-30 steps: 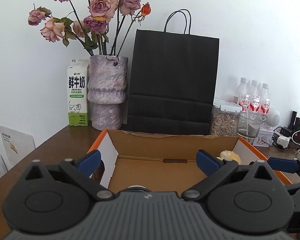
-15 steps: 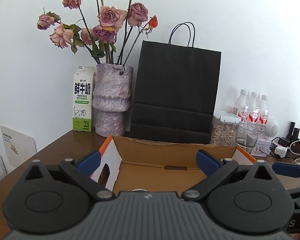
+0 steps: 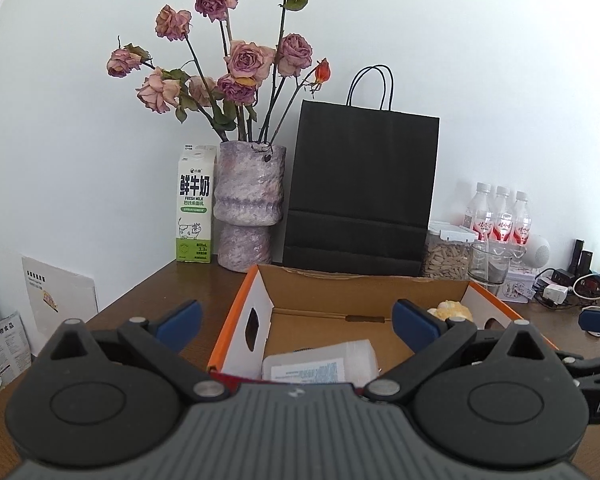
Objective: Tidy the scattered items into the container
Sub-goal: 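Open left gripper to drop white bottle in box while right gripper releases clear bag, then move both grippers back over the scattered items on the table, then grasp navy zippered case with left gripper while right gripper moves toward white caps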
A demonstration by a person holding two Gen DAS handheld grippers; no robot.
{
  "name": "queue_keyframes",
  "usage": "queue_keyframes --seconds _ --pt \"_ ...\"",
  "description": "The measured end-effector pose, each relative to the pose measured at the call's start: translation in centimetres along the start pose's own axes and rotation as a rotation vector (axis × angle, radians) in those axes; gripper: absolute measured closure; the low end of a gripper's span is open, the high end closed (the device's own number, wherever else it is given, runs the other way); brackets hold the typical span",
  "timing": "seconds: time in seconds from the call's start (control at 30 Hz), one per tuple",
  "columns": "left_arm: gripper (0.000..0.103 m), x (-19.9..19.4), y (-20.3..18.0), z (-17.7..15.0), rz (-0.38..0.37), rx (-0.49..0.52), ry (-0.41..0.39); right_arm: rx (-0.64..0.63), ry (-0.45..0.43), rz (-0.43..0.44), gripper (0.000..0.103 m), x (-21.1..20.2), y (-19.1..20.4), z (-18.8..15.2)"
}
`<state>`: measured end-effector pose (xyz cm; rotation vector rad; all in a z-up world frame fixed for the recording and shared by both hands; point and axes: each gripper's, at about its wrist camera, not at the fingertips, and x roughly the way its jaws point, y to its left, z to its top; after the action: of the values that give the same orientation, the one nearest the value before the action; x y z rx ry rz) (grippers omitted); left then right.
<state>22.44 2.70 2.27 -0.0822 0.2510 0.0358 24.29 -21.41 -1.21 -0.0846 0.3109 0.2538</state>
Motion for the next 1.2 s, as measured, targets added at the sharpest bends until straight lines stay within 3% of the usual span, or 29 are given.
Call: queue_keyframes --seconds 0.3,0.53,0.7,0.93,1.2 --pt "0.0 -4.0 1.9 -1.8 0.022 0.016 0.034 0.007 0.048 -0.008 0.0 -4.9 -1.3 -2.9" --pt "0.0 -6.0 3.9 -3.9 0.055 0.007 0.142 0.004 0.141 -0.012 0.0 -6.9 -2.1 -5.6" --pt "0.0 -6.6 4.3 -4.1 0.011 -0.018 0.208 0.008 0.191 -0.003 0.0 -6.8 -2.4 -6.3" --pt "0.0 -5.9 0.4 -2.6 -0.091 0.037 0.261 -0.005 0.232 0.02 0.0 -5.7 -2.7 -5.7" --pt "0.0 -1.7 -5.2 -2.7 -0.157 0.125 0.431 -0.005 0.299 0.014 0.0 -3.4 -5.3 -5.1"
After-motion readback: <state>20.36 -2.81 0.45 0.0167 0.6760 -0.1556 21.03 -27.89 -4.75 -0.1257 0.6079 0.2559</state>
